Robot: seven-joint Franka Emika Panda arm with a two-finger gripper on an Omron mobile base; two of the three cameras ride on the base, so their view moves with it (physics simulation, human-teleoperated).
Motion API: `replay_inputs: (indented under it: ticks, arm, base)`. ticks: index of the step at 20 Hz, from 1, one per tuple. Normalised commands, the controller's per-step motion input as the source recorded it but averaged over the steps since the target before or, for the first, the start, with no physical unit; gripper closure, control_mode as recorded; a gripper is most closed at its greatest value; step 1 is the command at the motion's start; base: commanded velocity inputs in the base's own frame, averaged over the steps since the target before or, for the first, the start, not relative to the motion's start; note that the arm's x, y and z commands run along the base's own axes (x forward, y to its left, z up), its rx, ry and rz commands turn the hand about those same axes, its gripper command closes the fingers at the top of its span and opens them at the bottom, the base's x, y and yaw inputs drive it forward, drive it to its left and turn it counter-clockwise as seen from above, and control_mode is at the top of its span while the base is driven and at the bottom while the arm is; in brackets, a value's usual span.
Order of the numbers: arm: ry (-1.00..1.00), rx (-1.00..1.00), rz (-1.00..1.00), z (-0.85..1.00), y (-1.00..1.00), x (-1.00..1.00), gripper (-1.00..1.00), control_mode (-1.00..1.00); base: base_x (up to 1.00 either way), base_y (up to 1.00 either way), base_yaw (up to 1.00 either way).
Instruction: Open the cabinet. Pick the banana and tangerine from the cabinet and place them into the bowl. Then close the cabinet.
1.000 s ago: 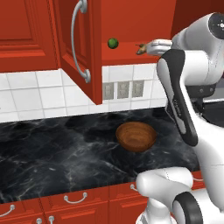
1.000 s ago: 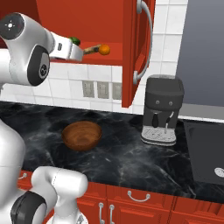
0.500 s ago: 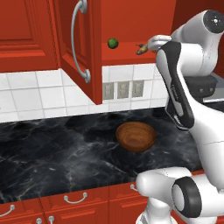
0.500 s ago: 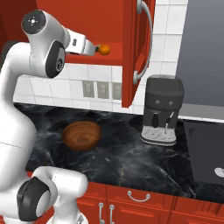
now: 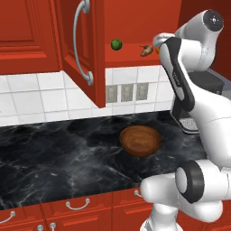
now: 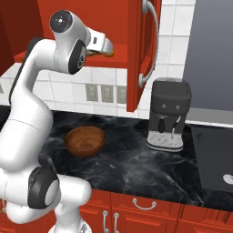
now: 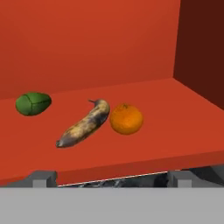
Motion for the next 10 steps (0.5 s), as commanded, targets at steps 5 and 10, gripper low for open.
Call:
replay_inputs:
  ticks: [5,10]
  arm:
    - [0.00,0.00,0.00,-0.01,-0.27,0.62,-1.00,-1.00]
    - [0.00,0.00,0.00,0.00,-0.22,0.40,-1.00,-1.00]
  base:
    - [0.00,0.00,0.00]
    - [0.00,0.00,0.00]
